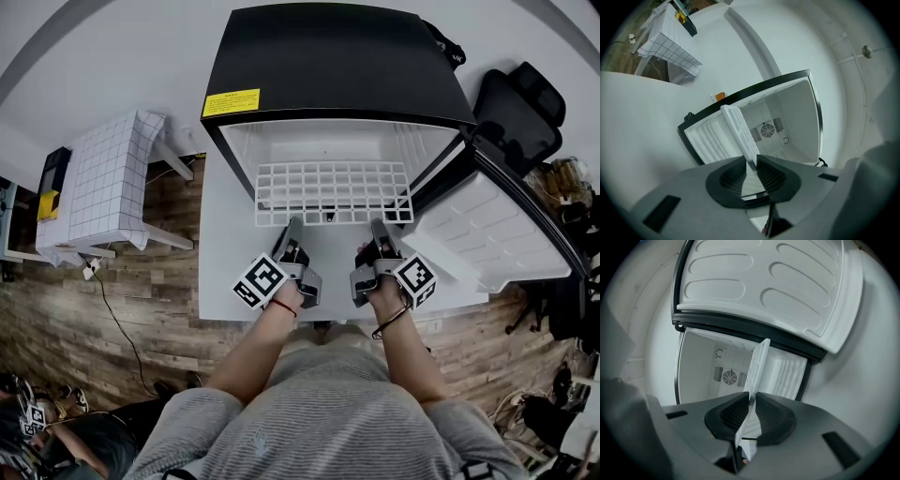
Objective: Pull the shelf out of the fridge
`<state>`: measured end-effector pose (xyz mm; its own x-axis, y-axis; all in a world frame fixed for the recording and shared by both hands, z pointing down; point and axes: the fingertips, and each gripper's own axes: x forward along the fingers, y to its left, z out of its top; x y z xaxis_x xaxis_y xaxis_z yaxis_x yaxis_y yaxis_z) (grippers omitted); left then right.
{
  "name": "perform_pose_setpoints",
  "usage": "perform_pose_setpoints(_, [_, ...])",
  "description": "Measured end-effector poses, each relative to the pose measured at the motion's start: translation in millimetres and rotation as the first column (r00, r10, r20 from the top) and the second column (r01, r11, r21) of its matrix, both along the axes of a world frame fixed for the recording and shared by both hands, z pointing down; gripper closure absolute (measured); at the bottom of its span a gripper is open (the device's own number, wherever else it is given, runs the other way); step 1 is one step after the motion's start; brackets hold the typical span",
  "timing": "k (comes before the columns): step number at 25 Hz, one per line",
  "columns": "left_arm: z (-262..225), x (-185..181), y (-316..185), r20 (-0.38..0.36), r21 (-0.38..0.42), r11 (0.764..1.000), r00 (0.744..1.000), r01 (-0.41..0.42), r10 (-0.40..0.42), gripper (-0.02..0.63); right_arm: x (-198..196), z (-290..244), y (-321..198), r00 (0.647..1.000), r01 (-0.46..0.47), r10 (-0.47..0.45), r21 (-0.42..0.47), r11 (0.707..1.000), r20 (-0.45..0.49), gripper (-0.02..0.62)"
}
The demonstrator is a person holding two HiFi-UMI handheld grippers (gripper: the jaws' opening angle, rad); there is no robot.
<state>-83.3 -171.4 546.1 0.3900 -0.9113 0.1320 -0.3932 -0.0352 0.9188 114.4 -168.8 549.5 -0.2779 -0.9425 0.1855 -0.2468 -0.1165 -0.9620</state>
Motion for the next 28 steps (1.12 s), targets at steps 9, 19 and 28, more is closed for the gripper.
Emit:
perform_pose_setpoints(9, [-0.6, 1.4, 3.1, -0.018, -0.003, 1.000, 1.000, -0.006, 0.006, 0.531, 0.3, -2.3, 0.7, 1.000, -0.005, 0.005, 0.002, 1.000, 0.010, 0.543])
perform_pose_setpoints(19, [4.2, 0.0, 7.2, -0.022, -0.017, 1.000, 1.000, -0.016, 0.016, 0.531, -0.4, 3.8, 6.7, 1.000, 0.008, -0.007, -0.005, 1.000, 0.010, 0.545])
perform_pose_setpoints(28, [1.6, 1.2, 7.3, -0.027, -0.017, 1.000, 0.999, -0.024, 0.023, 0.531, -0.5, 0.6, 7.4, 1.000, 0.012, -0.012, -0.003, 1.000, 0.019, 0.545])
